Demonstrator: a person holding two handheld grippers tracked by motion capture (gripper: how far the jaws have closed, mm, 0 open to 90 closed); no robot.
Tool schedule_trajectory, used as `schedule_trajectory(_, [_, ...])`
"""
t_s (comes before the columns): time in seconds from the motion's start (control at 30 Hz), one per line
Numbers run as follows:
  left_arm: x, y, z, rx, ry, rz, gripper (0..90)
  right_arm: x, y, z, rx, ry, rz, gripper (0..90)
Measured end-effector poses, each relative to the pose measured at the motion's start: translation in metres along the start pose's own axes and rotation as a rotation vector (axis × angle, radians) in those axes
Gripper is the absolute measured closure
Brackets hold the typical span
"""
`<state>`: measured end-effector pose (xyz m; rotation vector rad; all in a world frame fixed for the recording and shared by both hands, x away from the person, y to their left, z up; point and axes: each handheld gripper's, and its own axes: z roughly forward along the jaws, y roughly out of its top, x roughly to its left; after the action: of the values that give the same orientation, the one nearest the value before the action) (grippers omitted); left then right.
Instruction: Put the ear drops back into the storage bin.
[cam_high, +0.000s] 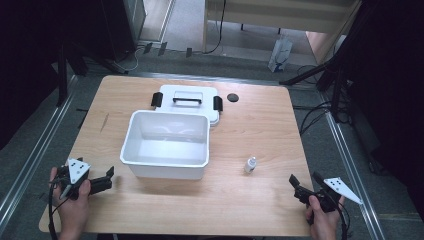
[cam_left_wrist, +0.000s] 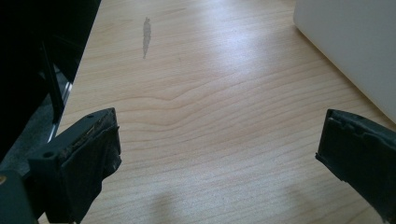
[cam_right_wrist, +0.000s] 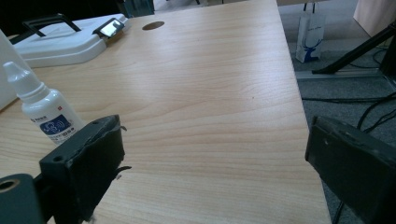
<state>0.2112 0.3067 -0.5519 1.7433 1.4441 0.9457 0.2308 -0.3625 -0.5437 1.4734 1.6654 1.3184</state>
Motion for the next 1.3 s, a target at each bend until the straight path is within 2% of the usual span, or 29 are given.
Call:
schedule_trajectory(0.1, [0.001, 0.000, 0.000, -0.004, -0.003, -0.008, 0.0, 0.002, 0.000, 0.002, 0.016, -0.004, -0.011, 4.7])
schedule_trajectory(0.13, [0.001, 0.000, 0.000, -0.004, -0.004, -0.011, 0.0, 0.004, 0.000, 0.003, 0.033, -0.015, -0.032, 4.9])
schedule_trajectory(0.17, [0.001, 0.000, 0.000, -0.004, -0.004, -0.011, 0.0, 0.004, 0.000, 0.003, 0.033, -0.015, -0.032, 4.9])
schedule_trajectory(0.2, [0.001, 0.000, 0.000, 0.000, -0.005, -0.012, 0.0, 0.006, 0.000, 0.004, 0.055, -0.013, -0.058, 4.9])
schedule_trajectory(0.3, [0.001, 0.000, 0.000, -0.001, -0.004, -0.006, 0.0, 0.008, 0.001, 0.006, 0.076, -0.027, -0.067, 6.3])
schedule_trajectory(0.47, [0.001, 0.000, 0.000, 0.002, 0.000, -0.004, 0.0, 0.011, 0.004, 0.010, 0.142, 0.004, -0.084, 7.2])
schedule_trajectory(0.57, [0.001, 0.000, 0.000, 0.001, -0.001, -0.007, 0.0, 0.015, 0.006, 0.013, 0.192, 0.038, -0.131, 8.6])
schedule_trajectory(0.67, [0.001, -0.001, -0.001, -0.004, -0.005, -0.009, 0.0, 0.018, 0.009, 0.014, 0.230, 0.064, -0.155, 8.6])
schedule_trajectory(0.73, [0.002, -0.001, -0.001, -0.003, -0.008, -0.017, 0.0, 0.023, 0.015, 0.017, 0.292, 0.085, -0.206, 9.8])
schedule_trajectory(0.77, [0.002, -0.001, -0.001, -0.003, -0.008, -0.017, 0.0, 0.023, 0.015, 0.017, 0.292, 0.085, -0.206, 9.8])
schedule_trajectory(0.8, [0.002, -0.001, -0.001, -0.004, -0.011, -0.020, 0.0, 0.028, 0.020, 0.020, 0.354, 0.093, -0.259, 10.2])
schedule_trajectory(0.87, [0.003, -0.001, -0.001, -0.006, -0.018, -0.021, 0.0, 0.033, 0.026, 0.023, 0.416, 0.106, -0.293, 10.7])
schedule_trajectory(0.9, [0.003, -0.001, -0.001, -0.006, -0.018, -0.021, 0.0, 0.033, 0.026, 0.023, 0.416, 0.106, -0.293, 10.7])
schedule_trajectory(0.97, [0.003, -0.001, -0.001, -0.010, -0.020, -0.024, 0.0, 0.039, 0.033, 0.028, 0.495, 0.116, -0.348, 11.4])
schedule_trajectory(1.0, [0.003, -0.001, -0.001, -0.010, -0.023, -0.027, 0.0, 0.044, 0.039, 0.032, 0.551, 0.114, -0.394, 12.3])
schedule_trajectory(1.07, [0.004, -0.001, -0.001, -0.009, -0.024, -0.028, 0.0, 0.048, 0.046, 0.036, 0.606, 0.113, -0.436, 12.4])
schedule_trajectory(1.1, [0.004, -0.001, -0.001, -0.009, -0.024, -0.028, 0.0, 0.048, 0.046, 0.036, 0.606, 0.113, -0.436, 12.4])
schedule_trajectory(1.13, [0.004, -0.001, -0.001, -0.009, -0.025, -0.028, 0.0, 0.052, 0.051, 0.042, 0.653, 0.111, -0.471, 12.7])
schedule_trajectory(1.2, [0.004, -0.001, -0.001, -0.010, -0.026, -0.031, 0.0, 0.057, 0.056, 0.048, 0.706, 0.101, -0.502, 12.8])
schedule_trajectory(1.23, [0.004, -0.001, -0.001, -0.010, -0.026, -0.031, 0.0, 0.057, 0.056, 0.048, 0.706, 0.101, -0.502, 12.8])
schedule_trajectory(1.27, [0.004, -0.001, -0.001, -0.010, -0.027, -0.032, 0.0, 0.059, 0.058, 0.051, 0.727, 0.103, -0.525, 12.8])
schedule_trajectory(1.3, [0.004, -0.001, -0.001, -0.009, -0.026, -0.030, 0.0, 0.063, 0.062, 0.055, 0.771, 0.101, -0.549, 12.9])
